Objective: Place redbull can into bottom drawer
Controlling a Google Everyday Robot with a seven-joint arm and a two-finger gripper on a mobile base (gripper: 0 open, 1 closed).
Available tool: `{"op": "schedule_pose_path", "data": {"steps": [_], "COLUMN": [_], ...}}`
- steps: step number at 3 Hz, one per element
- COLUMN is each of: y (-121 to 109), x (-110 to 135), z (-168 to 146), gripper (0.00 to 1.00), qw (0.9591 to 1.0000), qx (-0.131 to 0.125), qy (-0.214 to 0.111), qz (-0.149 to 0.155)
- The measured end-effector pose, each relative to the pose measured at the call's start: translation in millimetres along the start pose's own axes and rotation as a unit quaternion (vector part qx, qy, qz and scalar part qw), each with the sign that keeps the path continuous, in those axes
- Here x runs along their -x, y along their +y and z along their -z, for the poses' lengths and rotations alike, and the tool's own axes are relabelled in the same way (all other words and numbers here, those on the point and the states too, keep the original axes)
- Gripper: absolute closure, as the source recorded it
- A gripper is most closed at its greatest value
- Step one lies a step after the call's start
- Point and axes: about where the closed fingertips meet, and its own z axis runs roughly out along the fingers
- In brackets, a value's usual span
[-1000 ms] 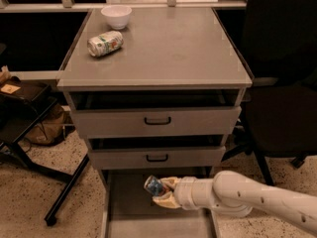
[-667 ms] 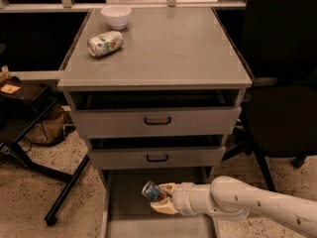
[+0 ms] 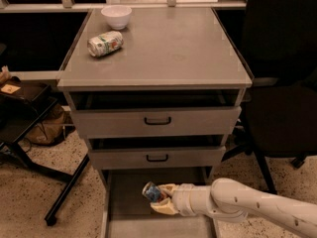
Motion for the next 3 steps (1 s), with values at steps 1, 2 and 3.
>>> {"op": "schedule_pose_path", "data": {"steps": [1, 2, 3], "y": [-17, -41, -53], "x": [-27, -82, -128], "z": [-19, -62, -98], "gripper": [1.0, 1.0, 1.0], "qw": [1.0, 0.9998, 0.9987], "qx": [0.001, 0.002, 0.008], "qy": [-0.003, -0.012, -0.018], "qz": [0.007, -0.019, -0.047]}}
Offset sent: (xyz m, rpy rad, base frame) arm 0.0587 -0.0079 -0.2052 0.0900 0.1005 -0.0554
